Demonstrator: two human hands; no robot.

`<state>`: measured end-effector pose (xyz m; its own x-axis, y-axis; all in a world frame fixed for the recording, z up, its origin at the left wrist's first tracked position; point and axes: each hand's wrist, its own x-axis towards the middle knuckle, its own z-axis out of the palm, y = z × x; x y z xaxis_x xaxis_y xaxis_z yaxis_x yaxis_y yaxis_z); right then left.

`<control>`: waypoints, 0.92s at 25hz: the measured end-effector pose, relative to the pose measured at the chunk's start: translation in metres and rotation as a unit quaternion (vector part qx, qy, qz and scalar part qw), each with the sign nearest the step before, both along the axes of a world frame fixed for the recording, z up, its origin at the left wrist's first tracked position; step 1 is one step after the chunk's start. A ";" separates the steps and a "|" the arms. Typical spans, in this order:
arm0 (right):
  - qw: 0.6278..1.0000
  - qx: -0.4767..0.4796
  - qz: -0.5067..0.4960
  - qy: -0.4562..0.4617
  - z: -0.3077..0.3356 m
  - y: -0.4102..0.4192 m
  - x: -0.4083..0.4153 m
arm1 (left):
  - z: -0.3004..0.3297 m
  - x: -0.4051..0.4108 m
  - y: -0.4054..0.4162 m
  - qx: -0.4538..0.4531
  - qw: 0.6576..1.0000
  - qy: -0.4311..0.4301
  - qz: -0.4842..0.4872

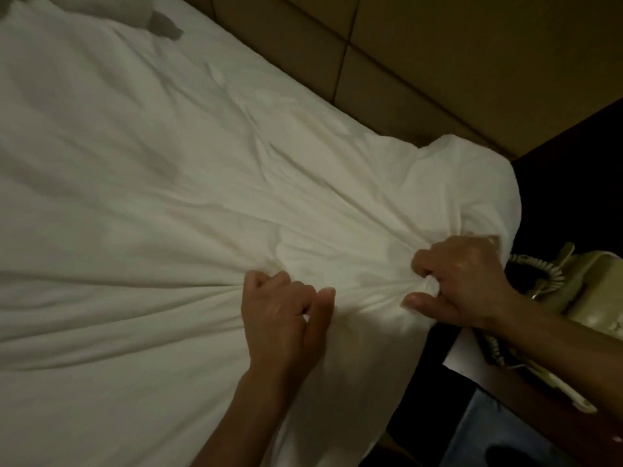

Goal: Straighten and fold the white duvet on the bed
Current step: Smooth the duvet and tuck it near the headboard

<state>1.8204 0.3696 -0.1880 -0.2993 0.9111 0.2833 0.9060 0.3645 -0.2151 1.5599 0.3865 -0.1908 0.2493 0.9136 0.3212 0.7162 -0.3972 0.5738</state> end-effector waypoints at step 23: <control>0.953 -0.238 -0.162 0.098 -0.027 0.259 -0.171 | 0.030 -0.139 0.316 -0.035 0.941 0.336 0.020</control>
